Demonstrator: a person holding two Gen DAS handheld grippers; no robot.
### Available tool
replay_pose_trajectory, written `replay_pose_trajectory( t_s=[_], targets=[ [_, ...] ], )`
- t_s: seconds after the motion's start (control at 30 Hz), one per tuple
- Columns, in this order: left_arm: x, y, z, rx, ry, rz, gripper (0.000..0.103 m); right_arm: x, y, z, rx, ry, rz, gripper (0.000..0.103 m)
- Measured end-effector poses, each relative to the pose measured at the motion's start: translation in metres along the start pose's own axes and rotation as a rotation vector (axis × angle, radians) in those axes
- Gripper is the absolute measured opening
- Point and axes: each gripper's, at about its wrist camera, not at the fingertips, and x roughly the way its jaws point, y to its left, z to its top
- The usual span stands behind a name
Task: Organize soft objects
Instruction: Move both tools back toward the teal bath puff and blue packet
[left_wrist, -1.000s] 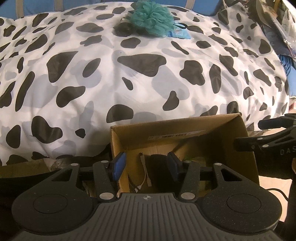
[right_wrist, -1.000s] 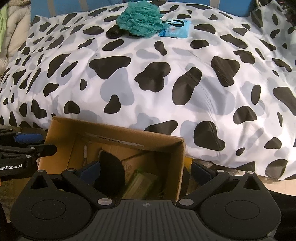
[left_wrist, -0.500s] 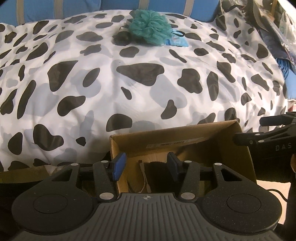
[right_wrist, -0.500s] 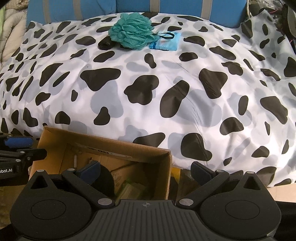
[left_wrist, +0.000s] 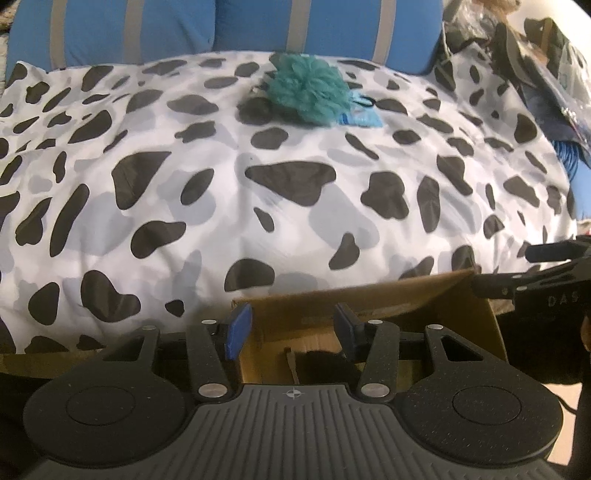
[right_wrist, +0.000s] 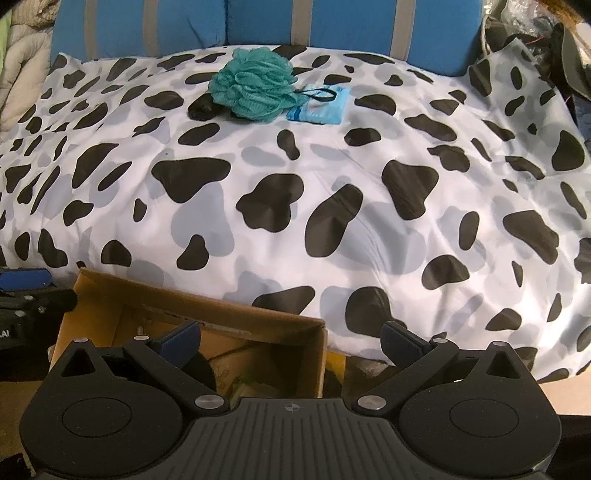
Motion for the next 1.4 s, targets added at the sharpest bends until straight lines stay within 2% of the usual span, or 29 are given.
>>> replay_pose_trajectory(
  t_s=[0.27, 0.33, 0.37, 0.5, 1.1, 1.27, 1.4],
  targets=[
    [0.000, -0.002, 0.003, -0.014, -0.029, -0.001, 0.051, -0.003, -0.002, 0.004, -0.005, -0.038, 0.001, 0.103],
    [-0.002, -0.002, 0.004, -0.017, -0.052, -0.003, 0.078, -0.005, -0.002, 0.006, -0.006, -0.052, 0.005, 0.103],
    [-0.004, -0.003, 0.004, -0.020, -0.075, -0.003, 0.079, -0.005, -0.002, 0.007, -0.006, -0.058, 0.008, 0.103],
    [-0.007, -0.005, 0.008, 0.000, -0.116, -0.002, 0.080, -0.006, -0.003, 0.013, -0.008, -0.076, 0.023, 0.103],
    [-0.001, 0.000, 0.037, 0.039, -0.148, 0.060, 0.080, 0.004, -0.014, 0.050, -0.041, -0.172, 0.050, 0.103],
    [0.006, -0.004, 0.048, 0.077, -0.183, 0.059, 0.080, 0.012, -0.015, 0.064, -0.069, -0.157, 0.091, 0.103],
    [0.013, -0.004, 0.060, 0.093, -0.204, 0.066, 0.080, 0.017, -0.015, 0.074, -0.101, -0.166, 0.087, 0.103]
  ],
)
